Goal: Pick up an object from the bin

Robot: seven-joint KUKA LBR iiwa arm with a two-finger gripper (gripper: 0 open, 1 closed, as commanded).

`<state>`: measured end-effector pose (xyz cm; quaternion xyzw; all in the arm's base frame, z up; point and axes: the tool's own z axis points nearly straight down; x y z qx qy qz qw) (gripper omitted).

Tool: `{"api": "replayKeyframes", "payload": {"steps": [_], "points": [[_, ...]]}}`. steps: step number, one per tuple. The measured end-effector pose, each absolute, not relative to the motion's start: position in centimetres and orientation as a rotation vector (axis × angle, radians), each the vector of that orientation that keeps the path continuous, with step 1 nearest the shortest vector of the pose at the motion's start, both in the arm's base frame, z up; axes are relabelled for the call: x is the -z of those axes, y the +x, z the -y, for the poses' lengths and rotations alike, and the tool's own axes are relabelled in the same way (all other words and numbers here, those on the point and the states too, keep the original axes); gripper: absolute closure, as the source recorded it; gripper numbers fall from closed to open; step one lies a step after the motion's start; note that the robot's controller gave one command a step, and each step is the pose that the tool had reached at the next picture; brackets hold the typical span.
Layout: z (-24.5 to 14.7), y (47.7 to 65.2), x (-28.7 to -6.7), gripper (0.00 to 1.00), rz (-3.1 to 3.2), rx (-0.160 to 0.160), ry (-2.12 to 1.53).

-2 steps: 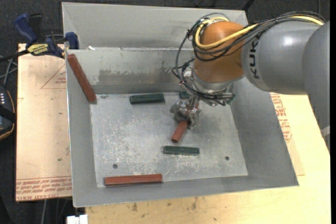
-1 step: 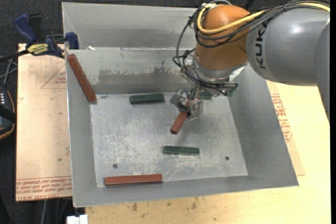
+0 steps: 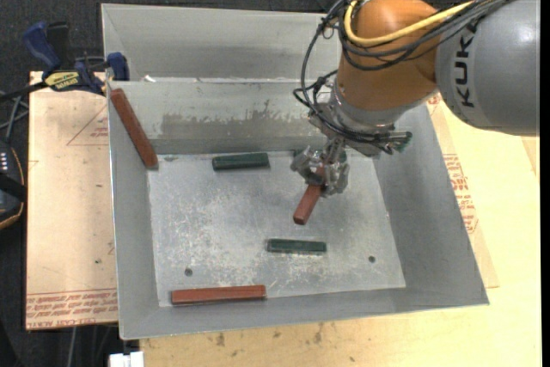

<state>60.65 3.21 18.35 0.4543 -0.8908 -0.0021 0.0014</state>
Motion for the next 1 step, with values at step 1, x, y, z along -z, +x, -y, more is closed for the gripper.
{"api": "replayKeyframes", "payload": {"steps": [1], "points": [[-3.92, 65.39, -24.22, 1.0, 2.81, 0.002, 1.414]]}}
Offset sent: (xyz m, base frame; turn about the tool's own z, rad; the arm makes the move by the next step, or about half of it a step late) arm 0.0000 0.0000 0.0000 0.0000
